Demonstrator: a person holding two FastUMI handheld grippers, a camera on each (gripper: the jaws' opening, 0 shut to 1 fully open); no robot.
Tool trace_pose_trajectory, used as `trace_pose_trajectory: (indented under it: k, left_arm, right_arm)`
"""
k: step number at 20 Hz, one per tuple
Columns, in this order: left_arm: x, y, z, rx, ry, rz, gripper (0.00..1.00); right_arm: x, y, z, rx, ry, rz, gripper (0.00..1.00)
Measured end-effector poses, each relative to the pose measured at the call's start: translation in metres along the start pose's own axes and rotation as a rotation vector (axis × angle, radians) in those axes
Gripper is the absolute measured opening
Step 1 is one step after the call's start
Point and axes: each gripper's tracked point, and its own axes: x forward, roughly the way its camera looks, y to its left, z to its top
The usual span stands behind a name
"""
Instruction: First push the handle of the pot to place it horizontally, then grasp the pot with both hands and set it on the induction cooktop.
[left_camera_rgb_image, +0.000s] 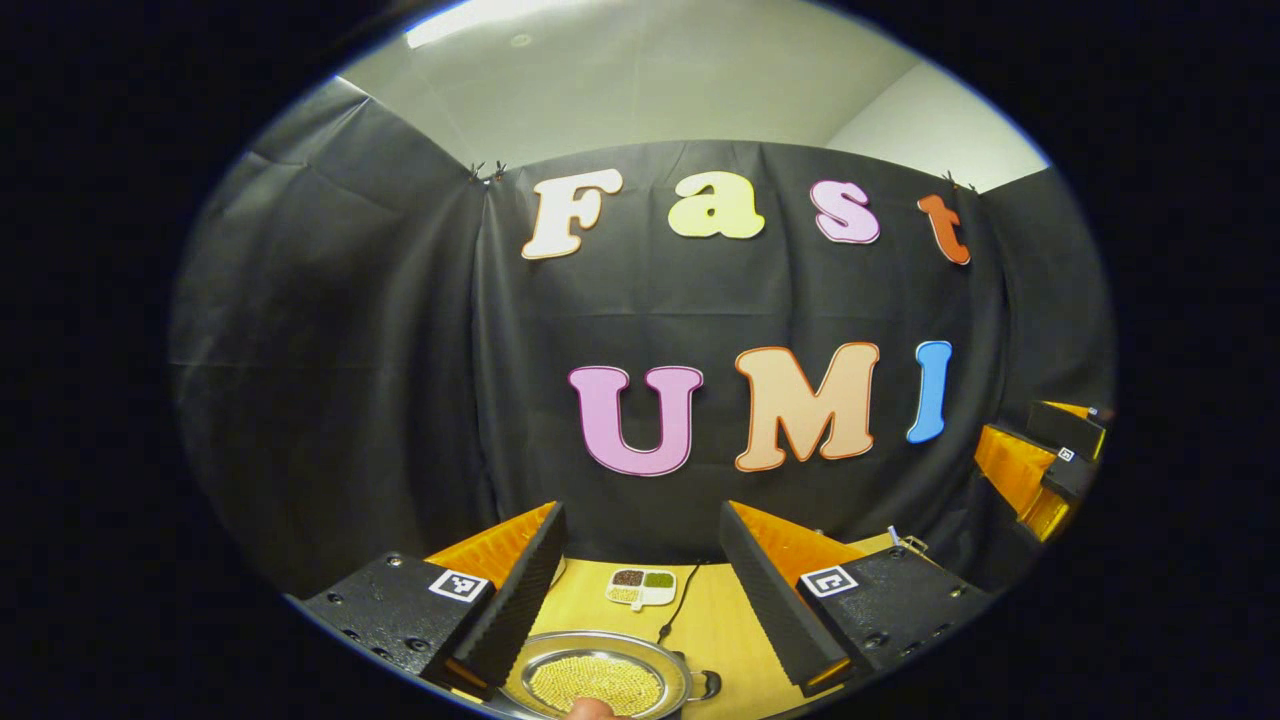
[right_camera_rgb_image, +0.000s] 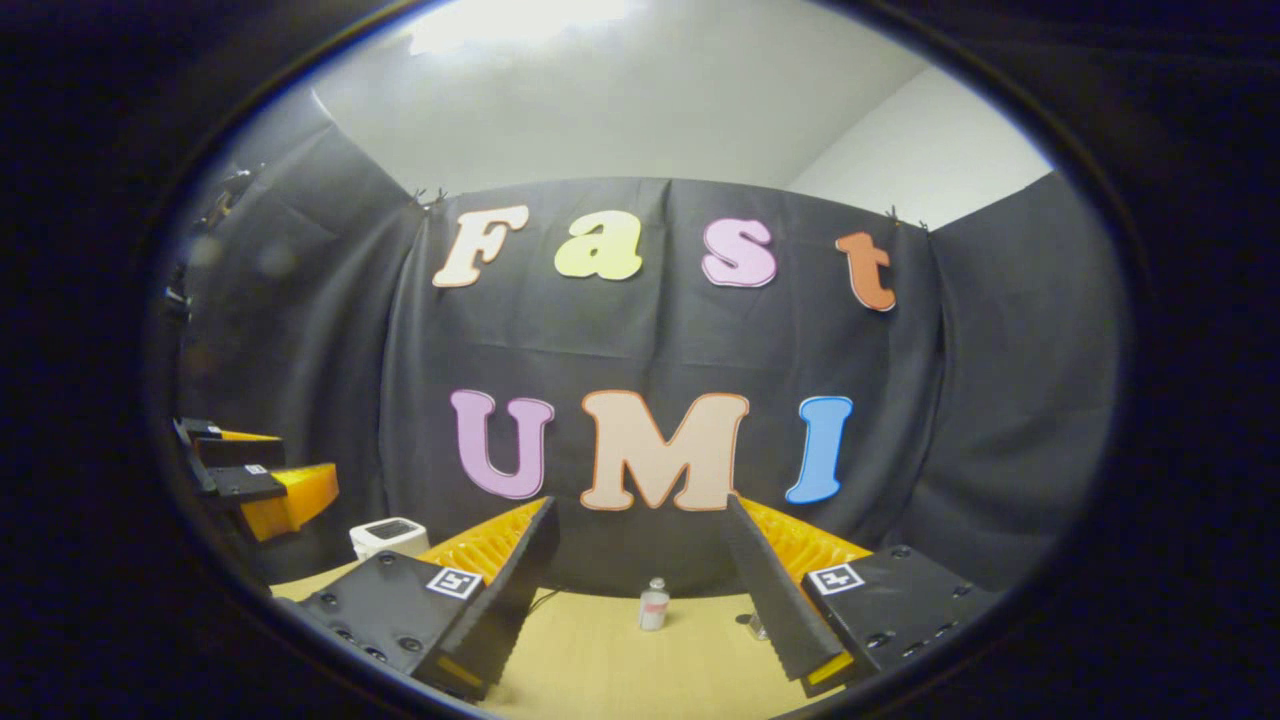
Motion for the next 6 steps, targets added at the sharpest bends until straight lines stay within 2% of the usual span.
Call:
trace_pose_trajectory:
  k: [2, 6]
  left_arm:
    - [-0.006, -0.010, -0.005, -0.010, 0.016, -0.002, 0.98]
    - [-0.010, -0.020, -0.008, -0.010, 0.013, 0.016, 1.00]
  right_arm:
    - [0.001, -0.010, -0.005, 0.002, 0.009, 0.004, 1.00]
    - [0.002, -0.021, -0.007, -0.005, 0.012, 0.025, 0.99]
